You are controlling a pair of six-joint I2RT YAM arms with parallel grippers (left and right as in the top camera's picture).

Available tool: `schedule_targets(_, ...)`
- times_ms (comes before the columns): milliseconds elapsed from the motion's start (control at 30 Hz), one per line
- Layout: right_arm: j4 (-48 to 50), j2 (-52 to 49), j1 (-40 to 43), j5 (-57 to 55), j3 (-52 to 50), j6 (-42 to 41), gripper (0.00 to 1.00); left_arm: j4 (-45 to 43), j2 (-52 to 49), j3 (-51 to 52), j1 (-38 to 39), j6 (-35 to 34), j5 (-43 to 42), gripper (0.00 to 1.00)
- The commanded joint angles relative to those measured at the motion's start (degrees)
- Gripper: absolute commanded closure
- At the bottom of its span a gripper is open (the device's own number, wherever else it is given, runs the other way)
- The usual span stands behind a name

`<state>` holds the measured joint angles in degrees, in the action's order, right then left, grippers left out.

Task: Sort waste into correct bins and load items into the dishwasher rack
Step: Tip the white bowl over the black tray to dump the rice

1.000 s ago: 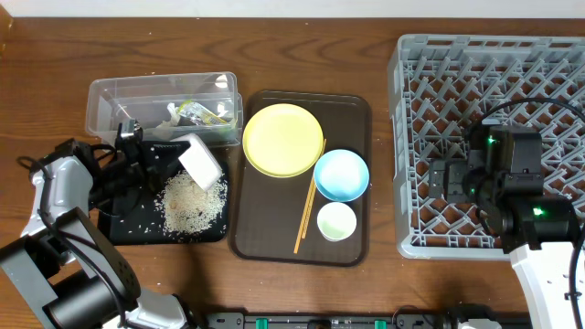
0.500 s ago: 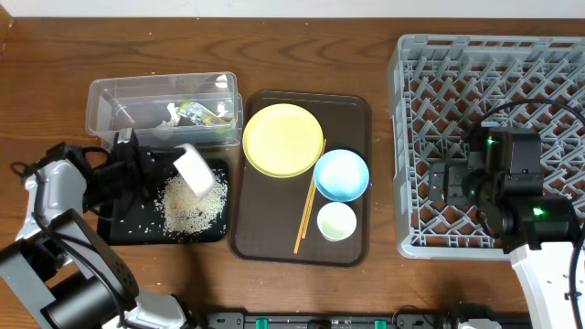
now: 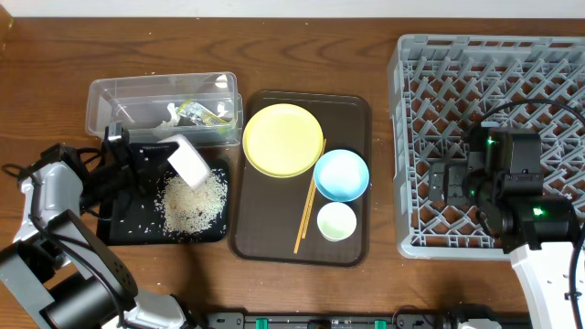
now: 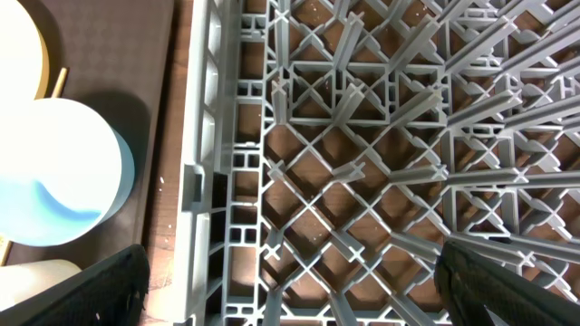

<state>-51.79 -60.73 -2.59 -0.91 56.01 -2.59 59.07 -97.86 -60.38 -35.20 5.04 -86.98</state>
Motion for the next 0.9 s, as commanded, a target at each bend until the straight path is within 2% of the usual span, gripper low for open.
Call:
schedule_targets(0,-0.3,0.2,0.3,-0.2,1.2,-0.3,0.01,0.0,-0.3,0.3,-0.3,1.8,-2.8,0.94)
schedule_targets(100,-0.3,0.2,0.3,-0.2,1.2,-0.3,0.01,0.0,-0.3,0.3,-0.3,3.4,-3.1,0.94)
schedule_targets(233,-0.2,0.2,0.3,-0.2,1.2,-0.3,0.01,-0.2,-0.3,0.3,-0.3,2.0,0.2,0.94)
schedule_targets(400,-0.3,0.2,0.3,-0.2,1.2,-0.3,0.01,0.1,0.0,0.3,-0.4,5.7,-3.0,0.94)
schedule_targets(533,-0.2,0.2,0.3,-0.2,1.2,-0.3,0.01,-0.6,0.0,0.3,-0.7,3.1,0.7,0.94)
schedule_targets(667,-0.2,0.2,0.3,-0.2,1.2,-0.3,0.01,-0.1,0.8,0.3,-0.5,7.6,-2.0,0.94)
schedule_targets(767,-0.1,0.2,0.3,-0.3,1.2,-0.3,0.01,-1.5,0.7,0.3,-0.9,5.0,0.6,0.94)
schedule_targets(867,-0.1,0.2,0.3,-0.6,1.2,-0.3,0.01,-1.0,0.9,0.2,-0.7,3.3,-3.1,0.94)
